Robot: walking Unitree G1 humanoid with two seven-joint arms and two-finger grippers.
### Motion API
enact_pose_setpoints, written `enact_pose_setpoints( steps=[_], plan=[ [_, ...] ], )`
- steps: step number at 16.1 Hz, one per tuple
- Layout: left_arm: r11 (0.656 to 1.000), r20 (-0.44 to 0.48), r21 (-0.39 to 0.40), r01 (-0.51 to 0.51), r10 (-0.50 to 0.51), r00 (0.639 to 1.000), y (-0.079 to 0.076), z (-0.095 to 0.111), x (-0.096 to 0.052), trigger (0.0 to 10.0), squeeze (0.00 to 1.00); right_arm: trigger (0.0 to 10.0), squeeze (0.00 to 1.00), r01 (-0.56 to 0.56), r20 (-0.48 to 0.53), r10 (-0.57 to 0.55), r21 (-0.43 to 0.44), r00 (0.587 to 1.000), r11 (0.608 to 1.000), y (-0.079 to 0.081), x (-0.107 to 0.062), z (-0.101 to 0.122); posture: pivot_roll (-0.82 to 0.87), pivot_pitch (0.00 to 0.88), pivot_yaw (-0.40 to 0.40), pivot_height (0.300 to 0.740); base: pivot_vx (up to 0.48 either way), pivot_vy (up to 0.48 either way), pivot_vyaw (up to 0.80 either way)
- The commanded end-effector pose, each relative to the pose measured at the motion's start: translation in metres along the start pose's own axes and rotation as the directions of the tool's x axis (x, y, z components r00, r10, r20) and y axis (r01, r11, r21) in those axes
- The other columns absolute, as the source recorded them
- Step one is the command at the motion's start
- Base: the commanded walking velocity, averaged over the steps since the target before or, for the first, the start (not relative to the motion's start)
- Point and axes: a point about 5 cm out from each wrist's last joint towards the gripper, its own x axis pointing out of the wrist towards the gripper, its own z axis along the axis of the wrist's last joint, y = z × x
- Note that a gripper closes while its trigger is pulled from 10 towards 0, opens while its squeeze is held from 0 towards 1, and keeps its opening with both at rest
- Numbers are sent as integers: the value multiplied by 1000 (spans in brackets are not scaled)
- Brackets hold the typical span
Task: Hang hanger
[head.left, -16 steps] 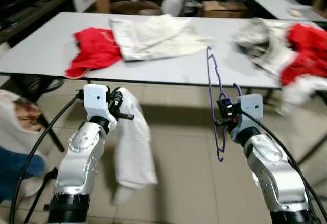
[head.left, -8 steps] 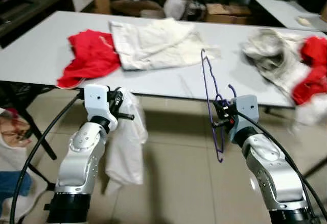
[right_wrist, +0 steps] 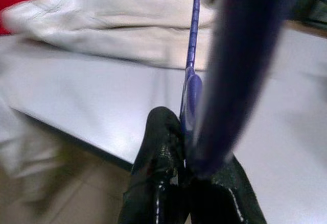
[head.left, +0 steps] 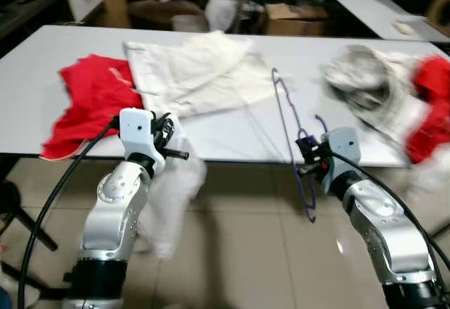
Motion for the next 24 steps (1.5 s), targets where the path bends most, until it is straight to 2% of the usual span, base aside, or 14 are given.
enact_pose_setpoints(
  steps=[1, 2, 4, 5, 8, 10, 14, 16, 20, 21, 22, 23, 24],
  plan=[
    [1000, 42, 22, 19, -19, 999, 1, 13, 7, 10000, 0, 10000, 0, -105, 3, 106, -27, 994, 994, 3, -5, 6, -72, 0, -9, 740, 435, 0, 0],
    [999, 53, 30, 34, -35, 998, 0, 19, 12, 10000, 0, 10000, 0, -186, -8, 185, -46, 983, 982, 2, -11, 9, -74, 0, -7, 740, 431, 0, 0],
    [998, 66, 40, 46, -49, 997, 0, 24, 17, 10000, 0, 10000, 0, -272, -12, 271, -70, 962, 960, 3, -18, 13, -76, 0, -2, 740, 429, 0, 0],
    [996, 87, 63, 59, -64, 994, 3, 35, 26, 10000, 0, 10000, 0, -405, -41, 403, -110, 914, 907, 4, -29, 20, -74, 0, -6, 740, 435, 0, 0],
    [994, 119, 87, 72, -82, 990, 8, 51, 37, 10000, 0, 10000, 0, -546, -103, 536, -151, 838, 824, 5, -44, 25, -70, 0, -8, 740, 430, 0, 0],
    [987, 175, 133, 95, -117, 978, 13, 81, 56, 10000, 0, 10000, 0, -710, -206, 681, -131, 703, 692, -3, -67, 31, -66, 0, -15, 740, 428, 0, 0],
    [980, 206, 151, 131, -161, 965, 8, 98, 68, 10000, 0, 10000, 0, -772, -228, 740, -114, 633, 626, -1, -74, 37, -69, 0, -12, 740, 428, 0, 0],
    [968, 215, 167, 187, -221, 951, -5, 104, 74, 10000, 0, 10000, 0, -802, -220, 772, -113, 596, 587, 9, -73, 39, -72, 0, -6, 740, 428, 0, 0],
    [941, 223, 159, 299, -329, 918, -22, 111, 77, 10000, 0, 10000, 0, -797, -221, 766, -124, 603, 592, 13, -65, 38, -71, 0, -6, 740, 320, 0, 0],
    [918, 225, 198, 345, -385, 895, -29, 112, 73, 10000, 0, 10000, 0, -800, -235, 766, -130, 599, 586, 13, -65, 38, -66, 0, -11, 740, 0, 0, 0],
    [912, 214, 222, 346, -392, 895, -29, 112, 73, 10000, 0, 10000, 0, -795, -252, 755, -136, 605, 591, 11, -64, 38, -66, 0, -11, 740, 0, 0, 0],
    [913, 185, 255, 318, -369, 911, -23, 110, 74, 10000, 0, 10000, 0, -775, -282, 725, -153, 629, 613, 3, -63, 37, -66, 0, -11, 740, 0, 0, 0],
    [927, 178, 275, 254, -309, 934, -10, 111, 77, 10000, 0, 10000, 0, -753, -293, 697, -167, 654, 636, -7, -63, 39, -65, 0, -12, 740, 0, 0, 0]
  ],
)
